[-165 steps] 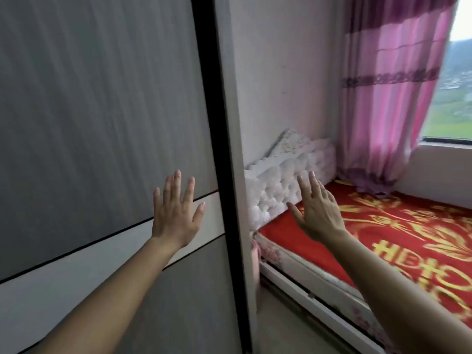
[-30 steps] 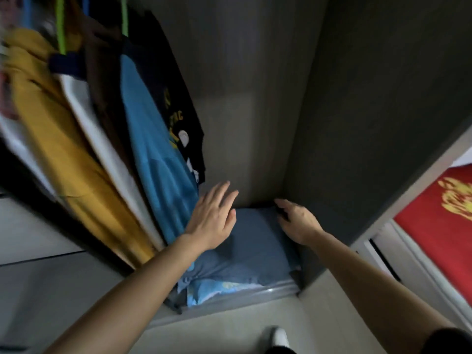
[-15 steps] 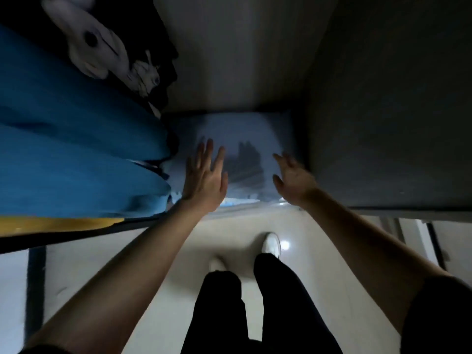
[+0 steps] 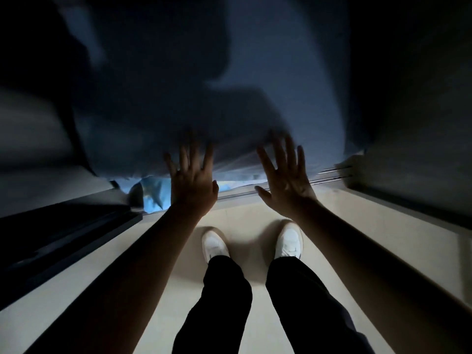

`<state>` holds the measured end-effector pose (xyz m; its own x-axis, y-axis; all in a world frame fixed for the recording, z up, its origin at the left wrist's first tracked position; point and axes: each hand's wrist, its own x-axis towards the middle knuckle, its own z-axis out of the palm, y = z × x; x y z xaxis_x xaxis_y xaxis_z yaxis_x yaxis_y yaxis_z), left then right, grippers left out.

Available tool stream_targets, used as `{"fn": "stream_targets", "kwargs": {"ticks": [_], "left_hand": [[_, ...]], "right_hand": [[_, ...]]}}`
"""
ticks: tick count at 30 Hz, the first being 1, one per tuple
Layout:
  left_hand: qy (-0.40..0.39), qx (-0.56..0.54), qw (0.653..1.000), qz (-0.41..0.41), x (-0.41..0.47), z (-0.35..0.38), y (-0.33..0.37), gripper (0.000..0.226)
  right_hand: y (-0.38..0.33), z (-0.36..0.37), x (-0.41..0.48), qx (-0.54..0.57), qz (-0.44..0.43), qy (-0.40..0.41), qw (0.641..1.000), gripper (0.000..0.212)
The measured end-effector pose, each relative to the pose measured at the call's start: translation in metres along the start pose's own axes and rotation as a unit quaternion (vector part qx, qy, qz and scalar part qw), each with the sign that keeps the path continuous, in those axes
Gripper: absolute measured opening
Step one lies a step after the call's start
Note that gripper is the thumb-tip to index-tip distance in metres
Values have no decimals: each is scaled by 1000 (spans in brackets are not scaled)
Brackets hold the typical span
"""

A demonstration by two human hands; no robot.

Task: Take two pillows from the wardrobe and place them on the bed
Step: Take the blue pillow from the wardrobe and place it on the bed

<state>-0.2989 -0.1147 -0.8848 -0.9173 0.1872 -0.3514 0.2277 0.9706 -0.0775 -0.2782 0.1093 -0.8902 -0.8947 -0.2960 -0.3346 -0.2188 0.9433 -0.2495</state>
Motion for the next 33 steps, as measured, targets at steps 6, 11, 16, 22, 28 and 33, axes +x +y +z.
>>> {"fn": "stream_targets", "kwargs": {"ticks": [6,11,16,22,28,33], "left_hand": [[93,48,994,27,30,70,-16,112],[97,28,994,32,24,57,-18,111],[79,-14,996,34,14,2,-22,124],[96,-67,992,-43,8,-78,-27,119],[75,-88,991,-59,-2,-148,-36,93],[134,-127,983,-15,-23,-220,-22,75]], "right_hand": [[1,67,48,-78,45,40,995,112],[-7,48,55,-71,44,74,994,57],[-13,-29,50,-70,45,-27,996,69],[-32,-126,38,-37,0,21,999,65],[-48,-190,15,13,-2,27,1000,76],[-41,-235,-29,35,31,74,996,69]]}}
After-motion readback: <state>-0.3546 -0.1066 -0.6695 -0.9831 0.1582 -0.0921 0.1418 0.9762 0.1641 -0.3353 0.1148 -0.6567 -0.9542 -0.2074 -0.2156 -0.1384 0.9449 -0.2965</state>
